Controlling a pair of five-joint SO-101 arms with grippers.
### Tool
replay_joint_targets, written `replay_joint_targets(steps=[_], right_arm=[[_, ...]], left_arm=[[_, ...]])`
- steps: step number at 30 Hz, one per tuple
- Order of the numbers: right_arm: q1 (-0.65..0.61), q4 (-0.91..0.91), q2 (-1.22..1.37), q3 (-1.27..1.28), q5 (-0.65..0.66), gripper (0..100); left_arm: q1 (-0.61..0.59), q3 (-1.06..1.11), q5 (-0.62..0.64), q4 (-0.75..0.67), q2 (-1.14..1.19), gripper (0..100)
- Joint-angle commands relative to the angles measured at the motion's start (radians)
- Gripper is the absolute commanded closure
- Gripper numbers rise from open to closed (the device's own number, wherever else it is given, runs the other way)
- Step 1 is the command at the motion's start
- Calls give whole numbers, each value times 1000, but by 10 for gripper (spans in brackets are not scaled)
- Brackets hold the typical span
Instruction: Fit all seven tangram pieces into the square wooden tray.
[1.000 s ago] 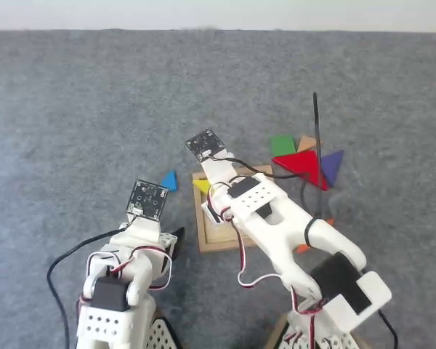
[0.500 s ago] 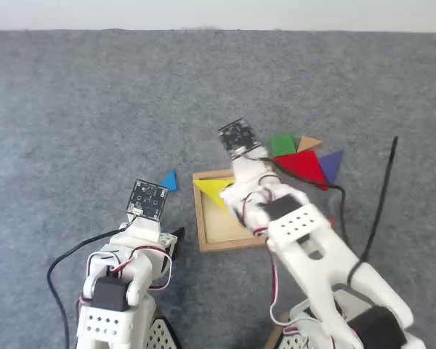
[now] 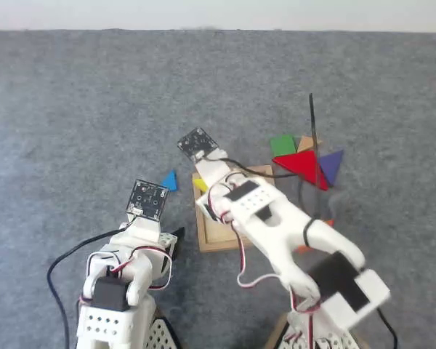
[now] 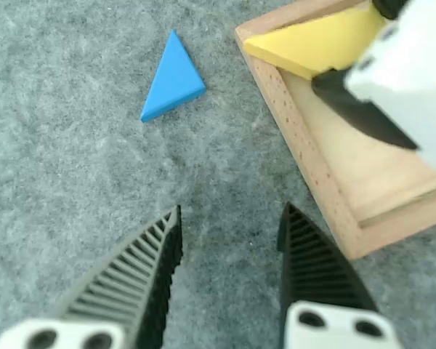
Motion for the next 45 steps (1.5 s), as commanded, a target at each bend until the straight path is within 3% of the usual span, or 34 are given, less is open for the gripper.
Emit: replay_joint_targets(steps=[1,7,12,17,25,30,36,45], right_arm=[[71,38,10,-95,-72,724],[99,42,-59,-38,-101,724],[48,48,-176,63,-92,724],[13,51,-306,149,-20,724],[259,147,-418,181,-15,724],[309,148,-338,176,-14,724],[294,177,-217,157,52,724],[124,200,-228,141,86,724]], left_arm=[[5,-7,-2,-5,-8,793],[5,-7,-2,-5,-8,793],[5,-7,-2,-5,-8,793],[5,-7,-2,-5,-8,793],[5,-7,-2,-5,-8,793],[5,-7,-2,-5,-8,793],[5,-7,-2,-5,-8,793],[5,-7,-2,-5,-8,793]])
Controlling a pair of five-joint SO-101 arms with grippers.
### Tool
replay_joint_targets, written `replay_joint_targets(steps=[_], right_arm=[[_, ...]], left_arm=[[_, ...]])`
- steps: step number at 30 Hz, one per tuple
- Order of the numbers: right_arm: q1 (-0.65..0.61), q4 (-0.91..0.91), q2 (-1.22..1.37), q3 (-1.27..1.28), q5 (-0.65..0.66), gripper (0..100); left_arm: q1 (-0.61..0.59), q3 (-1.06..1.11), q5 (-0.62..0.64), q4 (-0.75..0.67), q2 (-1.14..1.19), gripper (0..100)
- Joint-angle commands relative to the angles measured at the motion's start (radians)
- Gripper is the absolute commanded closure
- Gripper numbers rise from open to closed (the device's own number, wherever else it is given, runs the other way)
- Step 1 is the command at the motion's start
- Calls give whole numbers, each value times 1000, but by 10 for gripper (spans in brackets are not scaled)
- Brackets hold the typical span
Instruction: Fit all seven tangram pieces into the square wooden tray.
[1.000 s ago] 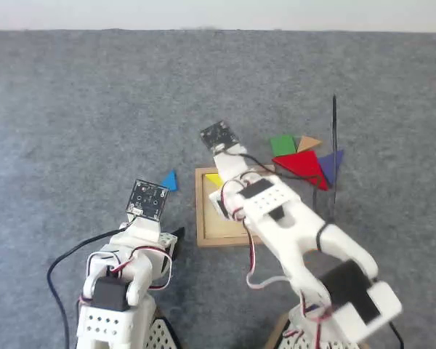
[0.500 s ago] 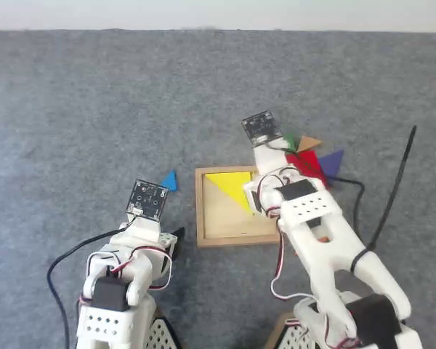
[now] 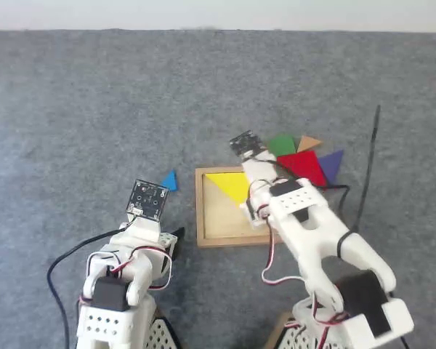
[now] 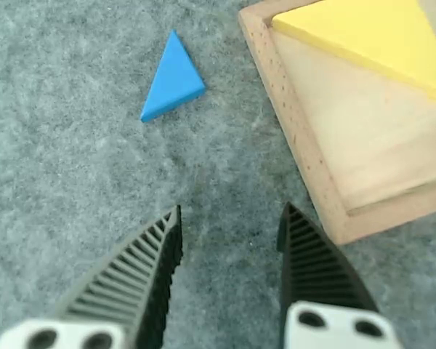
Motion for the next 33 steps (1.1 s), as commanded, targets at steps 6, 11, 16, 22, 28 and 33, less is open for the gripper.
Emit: replay_joint_targets(steps=[6,11,16,22,28,33], right_arm=[[-182,-13,-88,-23,51,724],[-271,-51,-154,71,95,724],[-278,-47,-255,147,98,724],[-19,-31,-236,152,100,724],[203,-5,-197,147,187,724],[263,1,-220,147,203,724]], left_arm=[[5,-7,-2,-5,-8,793],[5,-7,-2,-5,-8,793],[5,-7,-2,-5,-8,793],[5,-7,-2,-5,-8,793],[5,-7,-2,-5,-8,793],[5,-7,-2,-5,-8,793]])
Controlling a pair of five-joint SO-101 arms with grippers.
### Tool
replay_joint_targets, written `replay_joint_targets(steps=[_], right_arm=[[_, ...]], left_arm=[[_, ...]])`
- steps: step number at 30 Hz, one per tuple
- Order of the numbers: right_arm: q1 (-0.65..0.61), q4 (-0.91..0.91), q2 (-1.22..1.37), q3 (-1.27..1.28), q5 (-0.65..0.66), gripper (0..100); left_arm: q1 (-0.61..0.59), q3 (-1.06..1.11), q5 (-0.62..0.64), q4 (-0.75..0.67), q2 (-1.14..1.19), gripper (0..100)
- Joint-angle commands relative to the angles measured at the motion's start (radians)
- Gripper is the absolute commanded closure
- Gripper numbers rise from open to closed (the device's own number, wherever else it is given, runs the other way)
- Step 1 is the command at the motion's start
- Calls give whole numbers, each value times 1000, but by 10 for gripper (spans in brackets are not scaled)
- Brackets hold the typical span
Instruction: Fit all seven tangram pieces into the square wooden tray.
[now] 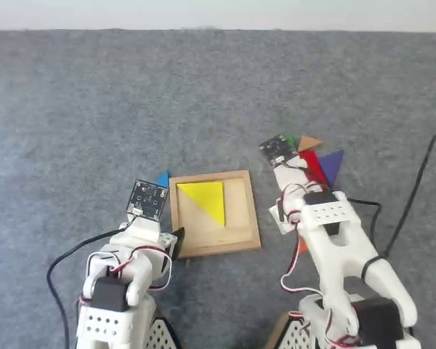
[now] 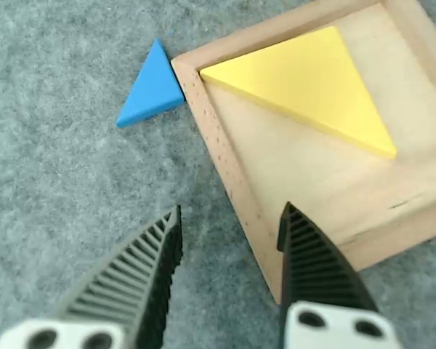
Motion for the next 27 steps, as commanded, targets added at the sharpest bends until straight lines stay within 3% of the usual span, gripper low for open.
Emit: replay_joint_targets(steps=[1,4,8,13,20,27], right_arm=[[33,18,-42,-15,17,724],[-10,13,-128,-17,15,724],[-156,30,-236,-15,-32,724],[-263,30,-239,-31,-74,724],[-255,30,53,-157,-101,723],[-160,62,282,-301,-132,724]], left_arm=[[5,-7,-2,-5,-8,793],[5,-7,-2,-5,-8,793],[5,-7,-2,-5,-8,793],[5,-7,-2,-5,-8,793],[5,-7,-2,-5,-8,793],[5,-7,-2,-5,-8,793]])
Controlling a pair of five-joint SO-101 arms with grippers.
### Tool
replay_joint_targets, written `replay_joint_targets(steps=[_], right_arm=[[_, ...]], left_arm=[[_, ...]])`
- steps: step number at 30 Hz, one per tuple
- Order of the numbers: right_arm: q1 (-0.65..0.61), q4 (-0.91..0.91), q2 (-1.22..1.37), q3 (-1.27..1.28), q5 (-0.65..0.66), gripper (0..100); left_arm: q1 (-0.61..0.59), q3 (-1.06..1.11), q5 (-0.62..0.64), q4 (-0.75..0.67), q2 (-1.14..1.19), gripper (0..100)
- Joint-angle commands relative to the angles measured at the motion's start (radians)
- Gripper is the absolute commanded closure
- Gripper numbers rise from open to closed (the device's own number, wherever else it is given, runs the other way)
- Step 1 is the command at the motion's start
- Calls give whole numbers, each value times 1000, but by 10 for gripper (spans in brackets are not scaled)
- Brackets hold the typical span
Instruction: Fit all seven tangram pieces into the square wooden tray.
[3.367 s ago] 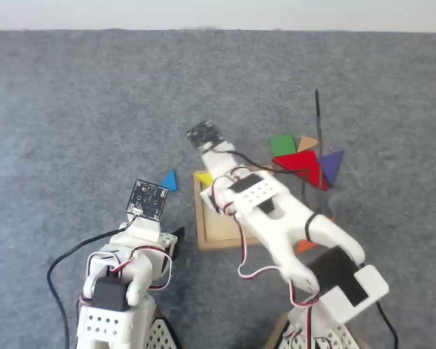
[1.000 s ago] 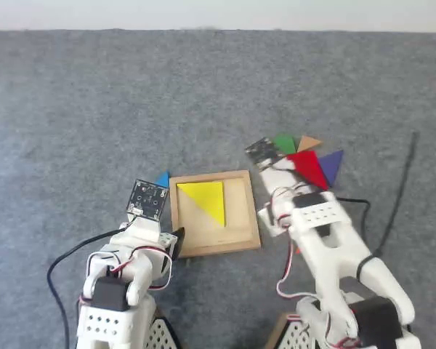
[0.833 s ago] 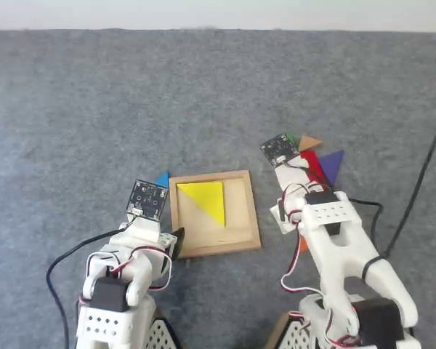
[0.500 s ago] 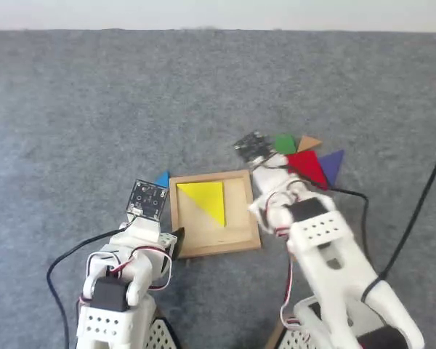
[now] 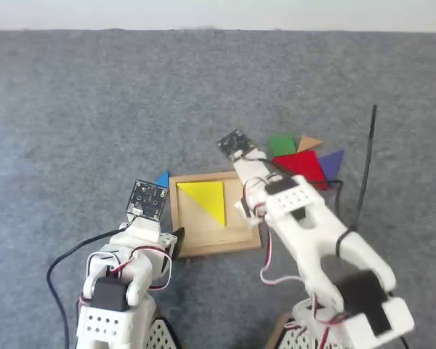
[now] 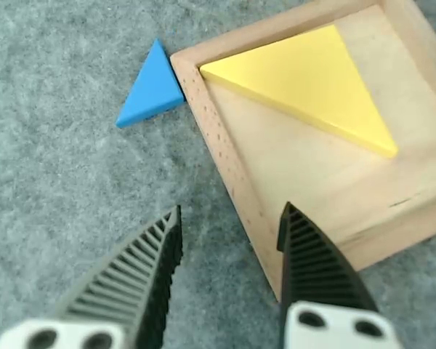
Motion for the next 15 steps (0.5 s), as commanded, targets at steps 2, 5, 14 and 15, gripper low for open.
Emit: replay_joint_targets(steps=[2,5,14,15], right_arm=[[87,50,70,-97,-52,724],[125,74,70,-95,-64,724],[145,90,-1,-97,-66,724],[120,88,-35,-95,-66,724]], left_arm=[[6,-7,-2,-5,-8,793],[5,-7,-2,-5,-8,793],[5,-7,-2,-5,-8,793],[5,-7,-2,-5,-8,793]])
